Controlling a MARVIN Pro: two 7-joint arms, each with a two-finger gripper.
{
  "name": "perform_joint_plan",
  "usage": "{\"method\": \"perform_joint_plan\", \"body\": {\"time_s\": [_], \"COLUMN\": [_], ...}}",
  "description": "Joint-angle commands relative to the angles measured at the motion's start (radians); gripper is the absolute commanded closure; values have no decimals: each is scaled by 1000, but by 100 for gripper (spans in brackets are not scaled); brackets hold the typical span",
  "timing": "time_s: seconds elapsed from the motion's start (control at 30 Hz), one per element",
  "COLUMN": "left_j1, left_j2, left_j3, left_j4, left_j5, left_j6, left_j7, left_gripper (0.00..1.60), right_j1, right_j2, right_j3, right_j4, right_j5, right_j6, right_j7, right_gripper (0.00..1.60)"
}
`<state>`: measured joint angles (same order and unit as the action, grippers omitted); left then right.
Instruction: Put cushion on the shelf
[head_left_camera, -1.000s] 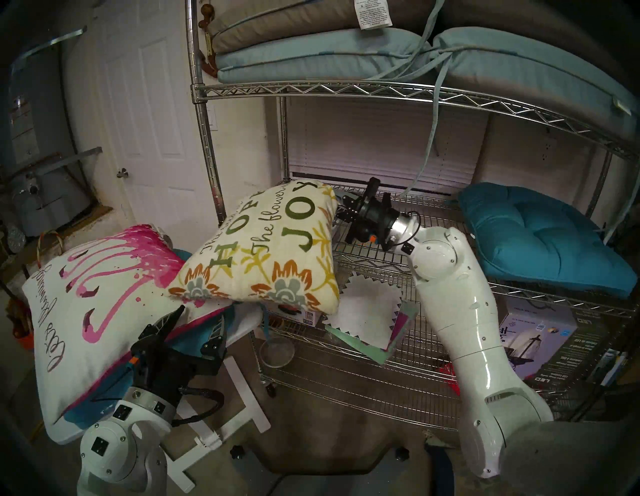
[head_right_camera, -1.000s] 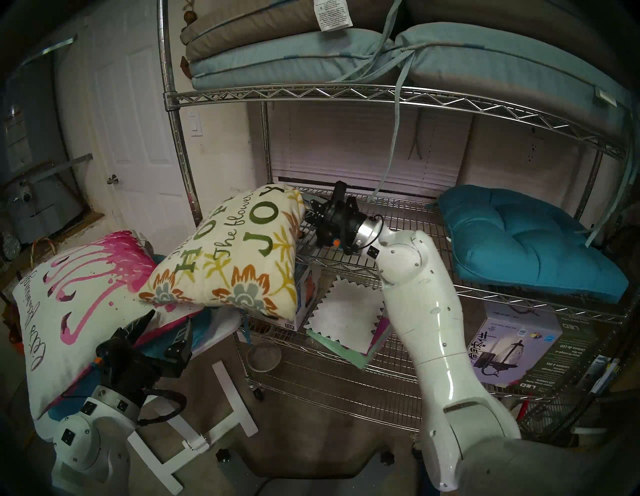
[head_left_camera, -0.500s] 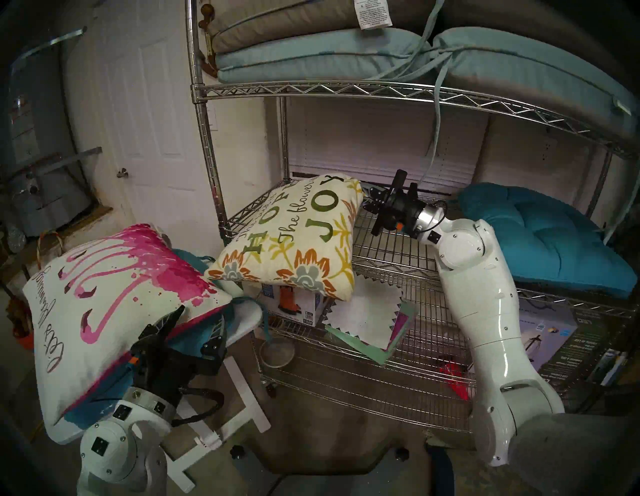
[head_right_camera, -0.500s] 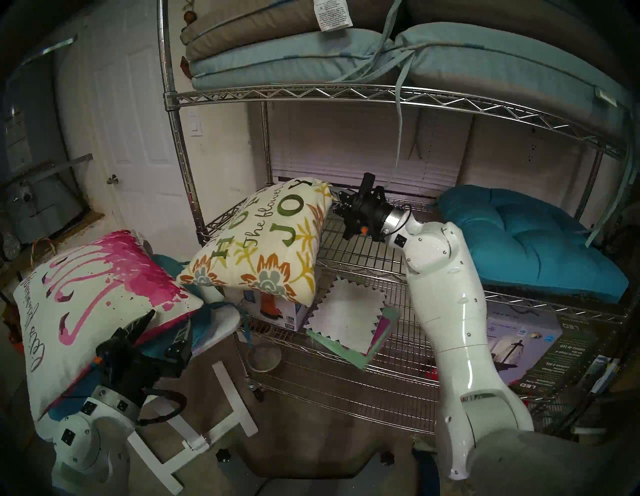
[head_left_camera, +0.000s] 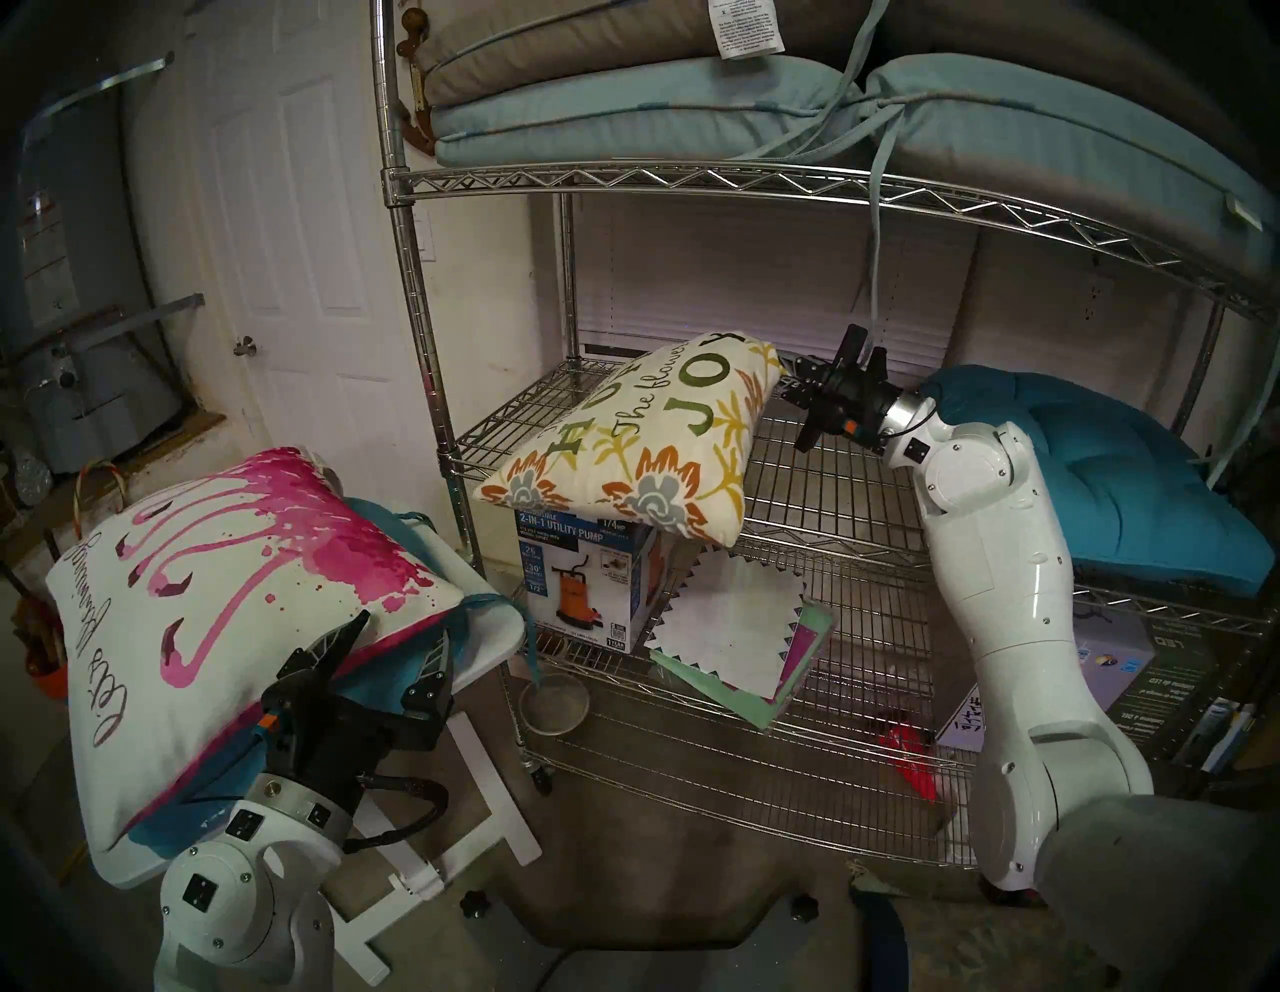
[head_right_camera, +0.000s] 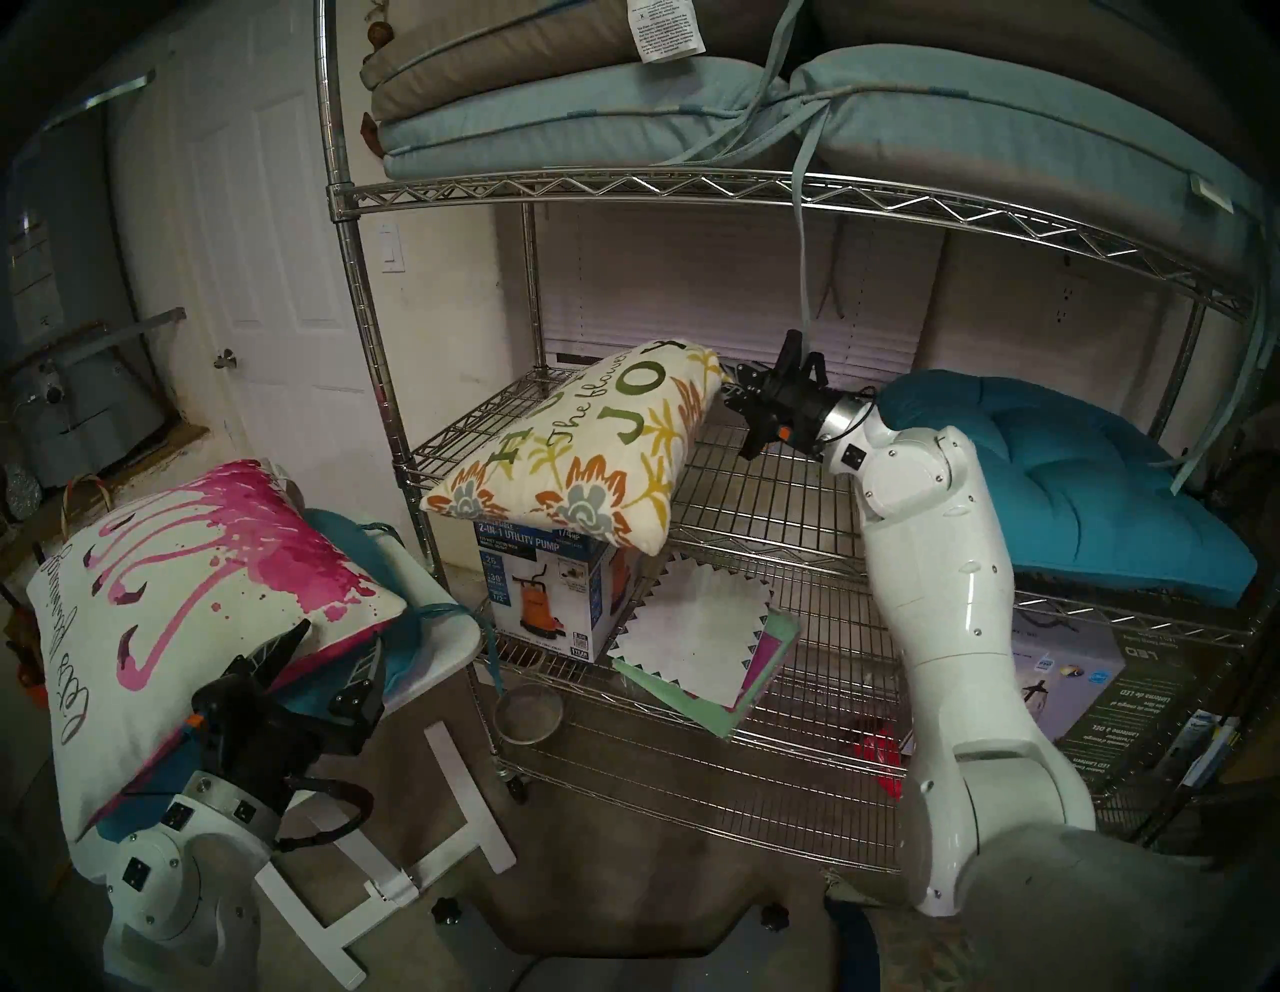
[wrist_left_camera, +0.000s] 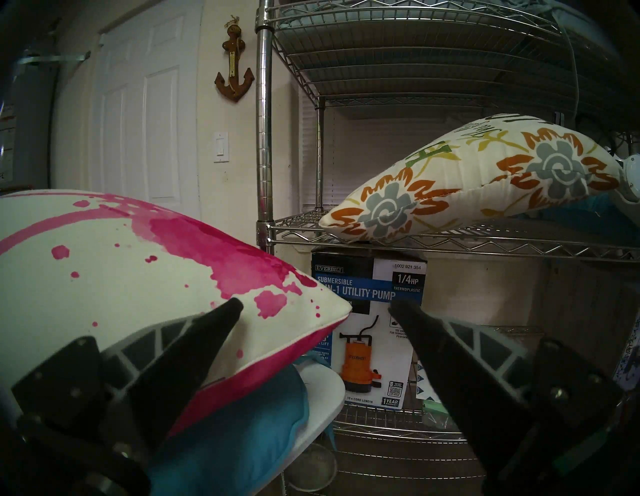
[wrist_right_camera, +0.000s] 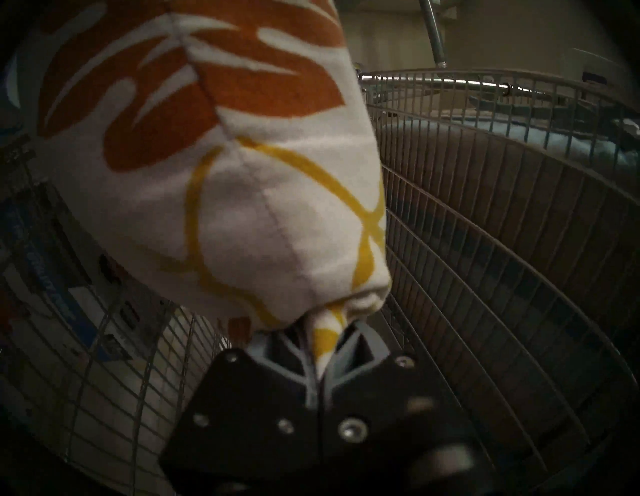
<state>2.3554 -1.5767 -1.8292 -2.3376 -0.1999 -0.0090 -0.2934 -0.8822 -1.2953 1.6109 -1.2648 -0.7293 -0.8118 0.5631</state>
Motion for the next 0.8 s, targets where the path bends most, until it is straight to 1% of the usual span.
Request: {"method": "perform_joint_plan", "body": {"time_s": [0.0,0.33,0.57,0.6,0.77], "left_j1": [-1,-1,-1,-1,-1], "left_j2": [-1,-1,-1,-1,-2], "left_j3": [1,1,1,1,1], "left_j4": [-19,-20,-20,-20,-20], "left_j5": [0,0,0,0,1], "left_j6": [-3,-3,-3,-3,-3], "left_j7": [1,1,1,1,1], "left_gripper": [0,0,0,0,0], "right_j1": [106,165,169,169,170], "right_j2": [42,90,131,146,177], "right_j3": [34,75,110,122,157], "right_j4": [12,90,115,129,159], "right_j5": [17,15,17,17,17], "right_j6": [-17,-46,-71,-77,-97], "right_j7": [-4,0,-1,-2,-6], "right_gripper": [160,160,160,160,160]}}
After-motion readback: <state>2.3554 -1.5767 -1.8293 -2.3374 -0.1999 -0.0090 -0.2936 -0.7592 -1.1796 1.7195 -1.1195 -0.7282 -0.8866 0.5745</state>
